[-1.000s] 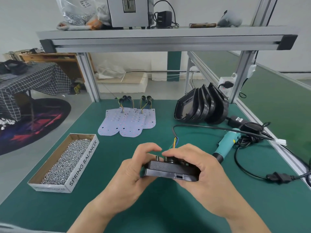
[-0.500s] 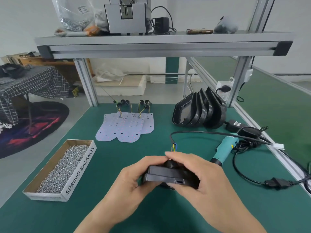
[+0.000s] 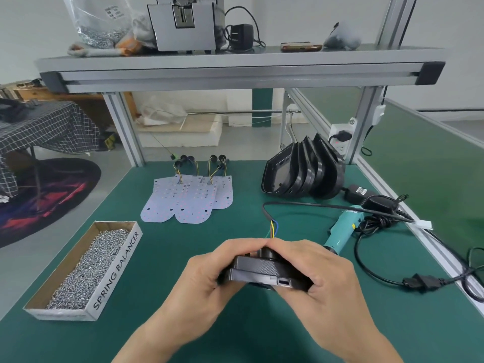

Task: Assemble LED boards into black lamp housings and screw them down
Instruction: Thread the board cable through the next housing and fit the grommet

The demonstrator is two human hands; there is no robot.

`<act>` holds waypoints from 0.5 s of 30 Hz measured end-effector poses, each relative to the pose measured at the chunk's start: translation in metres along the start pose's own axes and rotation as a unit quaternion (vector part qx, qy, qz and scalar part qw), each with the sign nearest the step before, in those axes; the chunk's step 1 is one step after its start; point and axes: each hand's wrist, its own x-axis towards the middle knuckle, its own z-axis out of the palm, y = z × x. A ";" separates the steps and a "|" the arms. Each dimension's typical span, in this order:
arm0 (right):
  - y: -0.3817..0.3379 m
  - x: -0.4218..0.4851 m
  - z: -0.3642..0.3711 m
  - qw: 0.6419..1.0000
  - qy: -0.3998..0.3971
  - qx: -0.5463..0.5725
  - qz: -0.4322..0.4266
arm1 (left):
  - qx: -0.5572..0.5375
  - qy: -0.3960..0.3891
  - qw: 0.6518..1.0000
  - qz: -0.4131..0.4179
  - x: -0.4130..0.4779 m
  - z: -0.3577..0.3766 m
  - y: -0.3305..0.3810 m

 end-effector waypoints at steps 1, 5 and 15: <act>0.001 -0.001 0.000 1.000 0.002 -0.003 0.000 | -0.006 0.002 1.000 -0.005 -0.001 0.000 -0.001; 0.006 -0.004 0.001 1.000 0.006 -0.027 0.004 | -0.002 0.009 0.997 -0.078 -0.006 0.001 -0.010; 0.031 0.019 0.006 0.945 0.000 0.204 0.255 | -0.135 0.102 0.967 -0.193 0.009 0.015 -0.023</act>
